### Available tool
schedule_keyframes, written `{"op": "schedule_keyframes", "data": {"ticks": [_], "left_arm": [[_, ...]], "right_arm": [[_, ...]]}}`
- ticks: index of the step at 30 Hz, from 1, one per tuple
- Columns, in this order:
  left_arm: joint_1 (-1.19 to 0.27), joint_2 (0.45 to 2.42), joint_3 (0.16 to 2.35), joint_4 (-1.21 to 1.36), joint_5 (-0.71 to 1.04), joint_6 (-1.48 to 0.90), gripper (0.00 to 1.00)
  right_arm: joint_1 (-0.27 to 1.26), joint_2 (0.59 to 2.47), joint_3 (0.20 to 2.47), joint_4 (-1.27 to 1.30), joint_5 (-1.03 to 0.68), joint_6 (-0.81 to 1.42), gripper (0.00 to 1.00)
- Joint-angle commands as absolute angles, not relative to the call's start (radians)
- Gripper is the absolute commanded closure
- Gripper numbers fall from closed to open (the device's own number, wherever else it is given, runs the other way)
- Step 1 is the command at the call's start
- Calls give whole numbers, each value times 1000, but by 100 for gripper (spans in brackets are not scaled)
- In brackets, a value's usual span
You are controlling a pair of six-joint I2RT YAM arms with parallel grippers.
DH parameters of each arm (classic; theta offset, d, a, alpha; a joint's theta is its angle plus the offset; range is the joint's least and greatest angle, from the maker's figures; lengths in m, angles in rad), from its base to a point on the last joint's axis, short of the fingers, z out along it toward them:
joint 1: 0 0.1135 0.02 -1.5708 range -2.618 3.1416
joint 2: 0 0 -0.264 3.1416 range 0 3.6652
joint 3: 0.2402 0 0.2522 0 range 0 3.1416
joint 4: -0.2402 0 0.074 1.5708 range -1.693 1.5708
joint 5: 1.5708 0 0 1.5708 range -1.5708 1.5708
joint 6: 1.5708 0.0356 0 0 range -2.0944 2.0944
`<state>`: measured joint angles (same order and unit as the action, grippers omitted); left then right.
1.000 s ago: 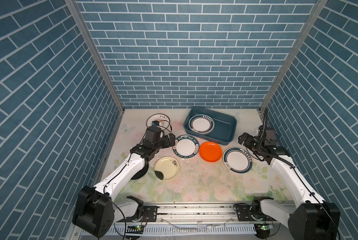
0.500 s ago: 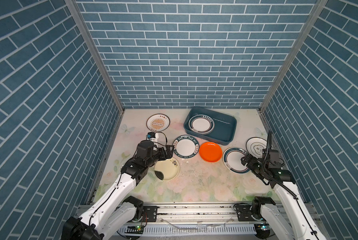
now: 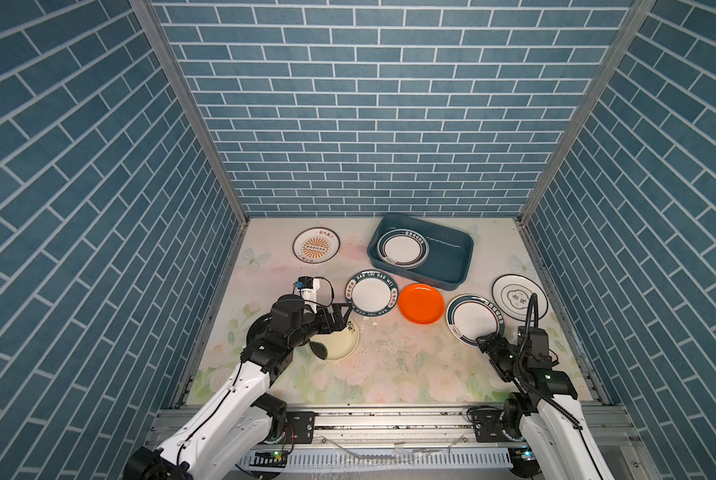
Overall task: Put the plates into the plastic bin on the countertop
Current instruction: 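Lower the right gripper and grasp the rim of the green-rimmed red-ring plate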
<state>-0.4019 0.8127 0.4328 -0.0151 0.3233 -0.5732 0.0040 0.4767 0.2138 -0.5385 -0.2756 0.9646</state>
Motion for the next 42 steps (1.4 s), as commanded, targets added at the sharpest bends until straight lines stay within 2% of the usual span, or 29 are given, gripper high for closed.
{"op": "schedule_keyframes", "data": {"ticks": [1,3,5,21,27,42], "left_arm": [[-407,810,415,16,342,-578,0],[-408,808,412,17,340,-581,1],[-408,808,408,12,331,-588,0],[-407,810,395,-8,309,-578,0],[-407,811,387,-11,295,-577,0],[-407,817,404,-48,275,-568,0]], "right_arm": [[-2,451,190,-466,-269,1054,28],[0,454,172,-426,-268,1074,35],[-1,472,164,-391,-270,1084,46],[-2,582,128,-296,-197,1114,62],[-1,604,122,-282,-180,1111,73],[-2,626,123,-247,-158,1119,83]]}}
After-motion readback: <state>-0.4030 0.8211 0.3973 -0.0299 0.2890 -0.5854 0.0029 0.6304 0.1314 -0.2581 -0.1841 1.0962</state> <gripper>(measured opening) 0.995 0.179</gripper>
